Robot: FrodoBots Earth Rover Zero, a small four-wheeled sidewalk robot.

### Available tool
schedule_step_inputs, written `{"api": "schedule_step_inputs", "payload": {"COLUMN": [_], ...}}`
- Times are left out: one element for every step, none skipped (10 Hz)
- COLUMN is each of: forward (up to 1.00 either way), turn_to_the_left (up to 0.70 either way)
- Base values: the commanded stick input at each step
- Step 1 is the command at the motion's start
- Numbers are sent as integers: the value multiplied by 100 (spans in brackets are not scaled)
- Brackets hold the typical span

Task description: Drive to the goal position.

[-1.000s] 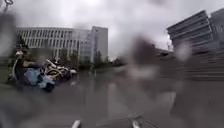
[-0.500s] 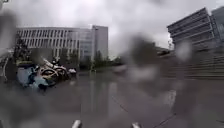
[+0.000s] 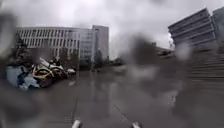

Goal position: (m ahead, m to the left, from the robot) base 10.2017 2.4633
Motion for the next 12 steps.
{"api": "schedule_step_inputs", "payload": {"forward": [70,70,70,70,70,70,70,70,70,70,70,70], "turn_to_the_left": [3,3,3,3,3,3,3,3,3,3,3,3]}}
